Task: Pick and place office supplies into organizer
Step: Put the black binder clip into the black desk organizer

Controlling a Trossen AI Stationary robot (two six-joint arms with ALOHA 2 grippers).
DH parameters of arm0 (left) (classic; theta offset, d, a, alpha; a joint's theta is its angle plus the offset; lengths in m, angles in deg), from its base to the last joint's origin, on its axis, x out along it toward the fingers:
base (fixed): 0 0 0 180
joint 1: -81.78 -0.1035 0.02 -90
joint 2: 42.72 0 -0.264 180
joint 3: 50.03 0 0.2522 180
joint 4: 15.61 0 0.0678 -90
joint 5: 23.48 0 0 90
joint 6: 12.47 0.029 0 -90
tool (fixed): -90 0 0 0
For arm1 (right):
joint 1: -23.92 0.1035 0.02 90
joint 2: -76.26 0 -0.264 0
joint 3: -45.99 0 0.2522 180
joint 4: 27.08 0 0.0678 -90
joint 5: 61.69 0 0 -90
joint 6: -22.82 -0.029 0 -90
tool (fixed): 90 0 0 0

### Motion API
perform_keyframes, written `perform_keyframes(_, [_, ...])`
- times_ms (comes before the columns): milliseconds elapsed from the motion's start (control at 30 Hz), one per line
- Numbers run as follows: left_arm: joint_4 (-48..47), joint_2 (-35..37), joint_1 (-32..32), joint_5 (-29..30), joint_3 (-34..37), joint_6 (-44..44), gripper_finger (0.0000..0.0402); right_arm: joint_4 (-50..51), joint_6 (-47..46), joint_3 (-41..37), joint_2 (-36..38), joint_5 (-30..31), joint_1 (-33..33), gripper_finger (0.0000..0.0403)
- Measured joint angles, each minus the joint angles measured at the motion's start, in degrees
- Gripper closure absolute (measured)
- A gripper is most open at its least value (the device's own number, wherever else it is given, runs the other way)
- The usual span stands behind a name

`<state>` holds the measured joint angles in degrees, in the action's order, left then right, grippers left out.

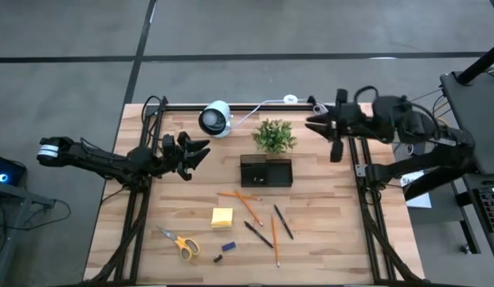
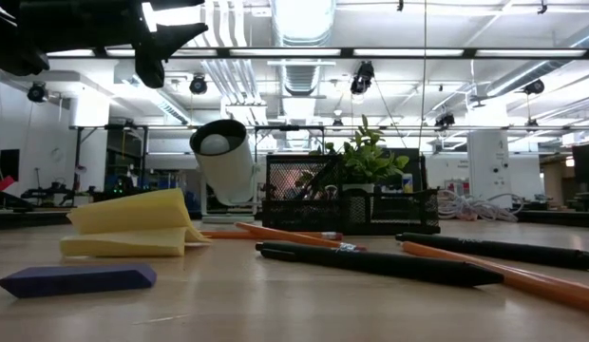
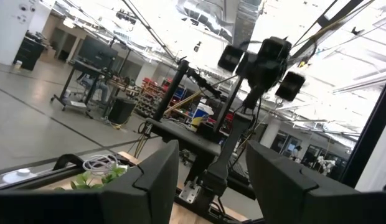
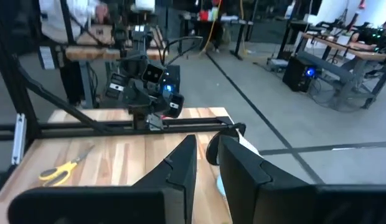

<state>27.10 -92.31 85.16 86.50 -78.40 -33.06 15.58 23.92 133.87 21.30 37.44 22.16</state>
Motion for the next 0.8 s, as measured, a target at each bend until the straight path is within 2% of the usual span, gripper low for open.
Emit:
perform_keyframes(267, [0.0, 0.0, 0.0, 0.0, 0.0, 0.0, 0.023, -13.4, -11.1, -27.2, 17.7, -0.1, 0.0, 0.0347])
perform_keyframes(433, [0.0, 0.0, 0.0, 0.0, 0.0, 0.0, 0.023, -28.4, -17.1, -41.3, 25.8, -0.1, 0.0, 0.0347])
perform_keyframes(600, [0.0, 0.0, 0.0, 0.0, 0.0, 0.0, 0.023, -38.6, -18.0, -51.5, 31.4, 0.6, 0.0, 0.0351])
perform_keyframes(800, [0.0, 0.0, 0.0, 0.0, 0.0, 0.0, 0.023, -39.0, -24.9, -59.8, 34.8, 2.9, 0.0, 0.0351])
